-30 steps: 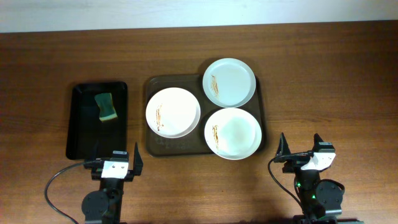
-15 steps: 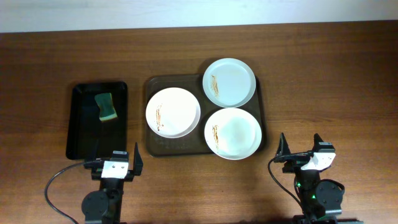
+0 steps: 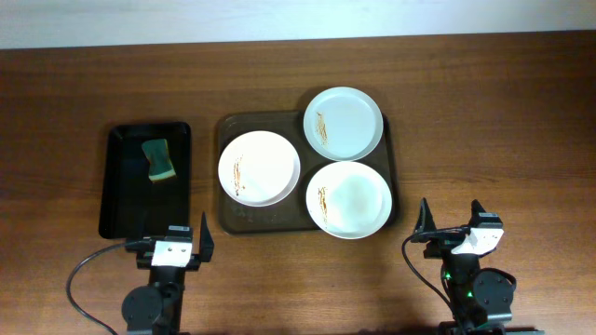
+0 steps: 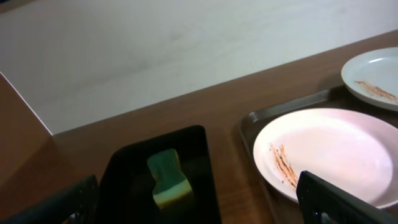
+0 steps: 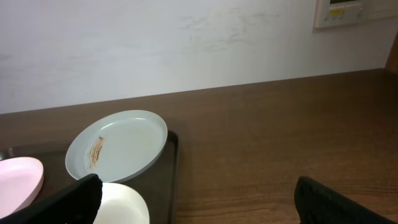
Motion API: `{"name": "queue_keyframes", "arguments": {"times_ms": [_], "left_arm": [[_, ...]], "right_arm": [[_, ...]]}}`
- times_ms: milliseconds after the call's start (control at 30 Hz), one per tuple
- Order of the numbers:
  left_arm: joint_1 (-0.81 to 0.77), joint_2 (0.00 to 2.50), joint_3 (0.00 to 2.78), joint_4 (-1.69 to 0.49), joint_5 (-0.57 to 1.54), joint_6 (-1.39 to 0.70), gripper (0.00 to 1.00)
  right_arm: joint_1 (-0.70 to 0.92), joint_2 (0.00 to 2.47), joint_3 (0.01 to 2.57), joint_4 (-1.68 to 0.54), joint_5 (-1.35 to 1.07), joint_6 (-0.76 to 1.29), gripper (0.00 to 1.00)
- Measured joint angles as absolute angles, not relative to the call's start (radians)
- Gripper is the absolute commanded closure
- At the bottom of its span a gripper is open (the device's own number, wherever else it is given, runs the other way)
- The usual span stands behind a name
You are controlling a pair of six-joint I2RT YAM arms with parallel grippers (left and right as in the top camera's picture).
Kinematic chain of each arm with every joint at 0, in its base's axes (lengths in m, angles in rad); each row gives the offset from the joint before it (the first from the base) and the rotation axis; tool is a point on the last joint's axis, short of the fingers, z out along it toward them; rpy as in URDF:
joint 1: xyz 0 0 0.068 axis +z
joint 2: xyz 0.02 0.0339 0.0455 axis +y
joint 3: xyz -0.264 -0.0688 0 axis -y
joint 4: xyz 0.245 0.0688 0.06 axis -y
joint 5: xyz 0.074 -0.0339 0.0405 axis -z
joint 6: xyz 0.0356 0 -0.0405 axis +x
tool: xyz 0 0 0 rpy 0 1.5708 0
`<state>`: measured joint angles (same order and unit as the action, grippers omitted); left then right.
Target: Clean dirty plates on tray and stack at the side
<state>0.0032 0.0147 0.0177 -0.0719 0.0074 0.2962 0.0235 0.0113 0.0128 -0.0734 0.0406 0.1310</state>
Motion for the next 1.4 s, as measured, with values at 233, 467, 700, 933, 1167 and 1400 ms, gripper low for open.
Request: {"name": "queue_keyframes", "arguments": {"times_ms": [233,467,700,933,1167,1400], "left_arm": [[0.003,0.015,0.015,0.062,0.007,0.139,0.01],[0.003,0.068,0.133,0.062,-0.001,0.055,0.01],[0.004,0.405,0.407,0.012,-0.009,0.047,0.01],[0.007,0.909,0.893,-0.349,0.126,0.044,0.01],[0.008,1.383,1.427,-0.901,0.278,0.043,0.01],[0.02,1.47,1.434,-0.954,0.283,0.028,0.01]], "right_arm": [[0.023,0.011,0.065,-0.06,-0.042,0.131,0.02],[0.023,0.132,0.379,-0.261,-0.085,0.128,0.02],[0.023,0.465,0.718,-0.506,-0.096,0.113,0.02],[0.023,0.852,1.095,-0.828,-0.1,0.105,0.02],[0.023,1.23,1.357,-1.029,-0.115,0.105,0.01],[0.128,1.474,1.359,-0.776,-0.279,0.249,0.17]]}}
